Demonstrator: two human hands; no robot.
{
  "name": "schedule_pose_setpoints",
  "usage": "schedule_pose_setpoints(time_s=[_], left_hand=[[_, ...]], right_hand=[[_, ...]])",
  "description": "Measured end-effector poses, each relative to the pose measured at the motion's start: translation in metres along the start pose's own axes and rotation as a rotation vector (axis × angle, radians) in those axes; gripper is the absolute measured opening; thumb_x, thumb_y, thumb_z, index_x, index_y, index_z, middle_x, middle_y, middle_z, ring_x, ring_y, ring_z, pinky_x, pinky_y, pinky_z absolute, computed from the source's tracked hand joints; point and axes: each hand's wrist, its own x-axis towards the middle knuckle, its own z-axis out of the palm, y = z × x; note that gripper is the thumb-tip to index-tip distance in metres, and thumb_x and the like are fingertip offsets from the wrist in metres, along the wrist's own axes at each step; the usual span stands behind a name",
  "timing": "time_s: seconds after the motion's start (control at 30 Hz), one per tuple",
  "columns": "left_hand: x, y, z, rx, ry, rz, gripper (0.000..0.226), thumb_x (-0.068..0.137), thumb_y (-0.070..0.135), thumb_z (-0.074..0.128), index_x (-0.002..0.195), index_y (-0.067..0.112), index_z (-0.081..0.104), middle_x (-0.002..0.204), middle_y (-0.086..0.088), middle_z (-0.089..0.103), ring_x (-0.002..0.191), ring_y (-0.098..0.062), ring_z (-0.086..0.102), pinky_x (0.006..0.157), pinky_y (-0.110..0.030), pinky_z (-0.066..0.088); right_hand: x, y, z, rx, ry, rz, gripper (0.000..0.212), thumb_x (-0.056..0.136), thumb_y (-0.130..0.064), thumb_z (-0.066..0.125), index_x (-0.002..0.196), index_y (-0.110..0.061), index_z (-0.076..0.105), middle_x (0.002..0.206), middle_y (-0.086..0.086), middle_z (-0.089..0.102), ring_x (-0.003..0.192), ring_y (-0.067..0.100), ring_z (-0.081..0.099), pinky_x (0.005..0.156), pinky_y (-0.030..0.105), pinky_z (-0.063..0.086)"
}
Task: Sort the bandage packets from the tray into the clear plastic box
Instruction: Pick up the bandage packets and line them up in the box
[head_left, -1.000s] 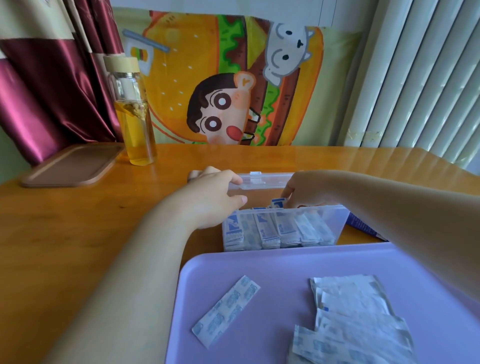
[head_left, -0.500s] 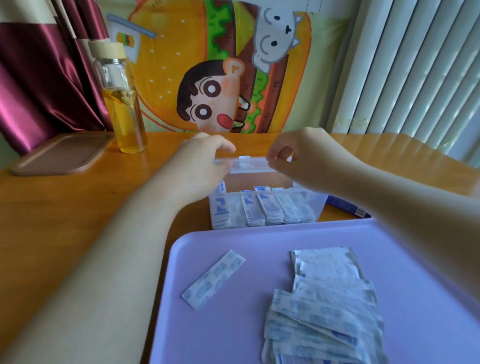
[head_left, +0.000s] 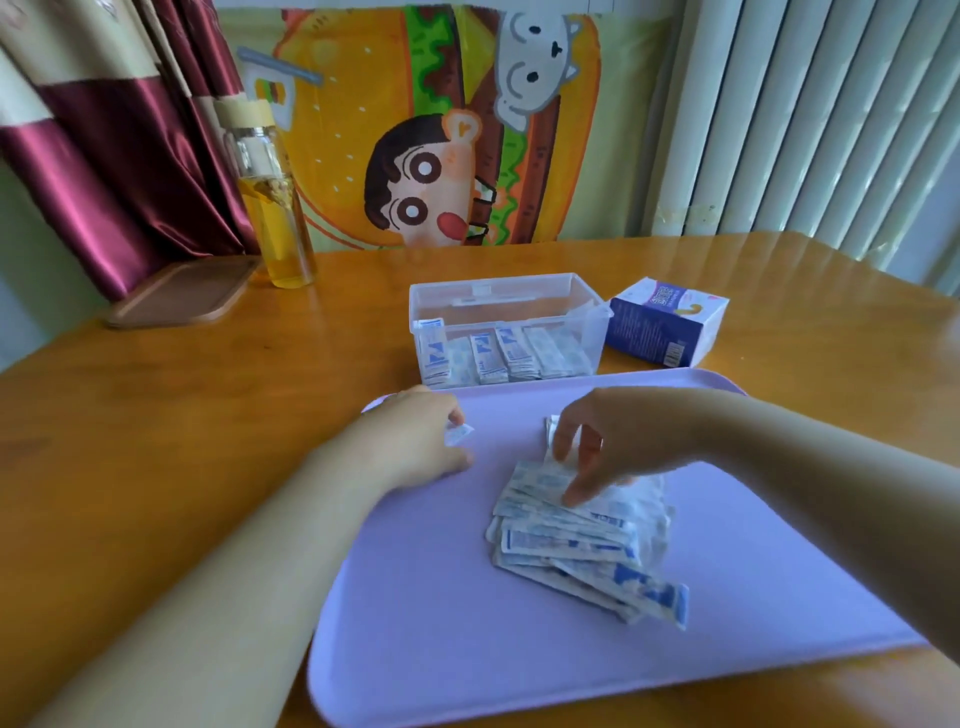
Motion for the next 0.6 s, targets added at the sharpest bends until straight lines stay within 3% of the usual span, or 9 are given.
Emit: schedule_pose_setpoints(time_s=[0.13, 0.3, 0.43, 0.5, 0.53, 0.6], left_hand=[[0.0, 0.006, 0.003, -0.037, 0.001, -0.062, 0.054, 0.083, 0.041, 0.065, 0.132, 0.028, 0.046, 0.134, 0.0, 0.045, 0.12, -0.017, 0.048, 0.101, -0.032, 0.041], [-0.003, 0.007, 0.001, -0.195, -0.028, -0.103, 0.064, 0.081, 0.034, 0.07, 0.138, 0.028, 0.041, 0.13, 0.001, 0.051, 0.115, -0.019, 0.053, 0.099, -0.035, 0.044], [0.001, 0.002, 0.004, -0.328, -0.034, -0.114, 0.078, 0.076, 0.029, 0.075, 0.142, 0.031, 0.034, 0.115, 0.003, 0.06, 0.109, -0.02, 0.058, 0.097, -0.037, 0.046], [0.004, 0.001, 0.009, -0.63, 0.014, -0.112, 0.073, 0.077, 0.022, 0.076, 0.14, 0.027, 0.039, 0.103, 0.006, 0.062, 0.102, -0.02, 0.061, 0.096, -0.037, 0.047], [0.005, 0.004, 0.01, -0.885, 0.027, -0.108, 0.067, 0.079, 0.017, 0.075, 0.138, 0.022, 0.043, 0.103, 0.003, 0.064, 0.1, -0.02, 0.062, 0.094, -0.036, 0.048], [0.003, 0.014, 0.011, -1.411, -0.01, -0.072, 0.045, 0.087, 0.01, 0.064, 0.131, 0.009, 0.052, 0.108, -0.009, 0.065, 0.094, -0.022, 0.063, 0.088, -0.036, 0.049]], right_hand=[[0.001, 0.009, 0.0, 0.113, -0.021, 0.054, 0.03, 0.07, -0.041, 0.078, 0.09, -0.024, 0.063, 0.089, 0.002, 0.07, 0.063, 0.009, 0.059, 0.063, 0.02, 0.044], [-0.008, 0.023, -0.001, 0.339, 0.047, 0.08, 0.025, 0.077, -0.03, 0.075, 0.082, -0.007, 0.069, 0.07, 0.005, 0.06, 0.063, 0.015, 0.048, 0.063, 0.025, 0.039], [-0.01, 0.034, 0.001, 0.596, 0.097, 0.099, 0.023, 0.079, -0.023, 0.074, 0.085, -0.001, 0.07, 0.08, 0.013, 0.066, 0.071, 0.017, 0.054, 0.08, 0.032, 0.051], [-0.008, 0.03, 0.001, 0.727, 0.172, 0.065, 0.023, 0.075, -0.023, 0.077, 0.086, -0.003, 0.07, 0.084, 0.022, 0.067, 0.072, 0.019, 0.056, 0.083, 0.039, 0.054], [-0.007, 0.025, 0.001, 0.77, 0.235, 0.046, 0.025, 0.074, -0.025, 0.078, 0.084, -0.005, 0.069, 0.075, 0.019, 0.066, 0.066, 0.016, 0.054, 0.073, 0.036, 0.055], [-0.003, 0.01, 0.001, 0.839, 0.362, 0.007, 0.024, 0.072, -0.028, 0.079, 0.077, -0.01, 0.063, 0.051, 0.002, 0.054, 0.051, 0.011, 0.044, 0.052, 0.023, 0.041]])
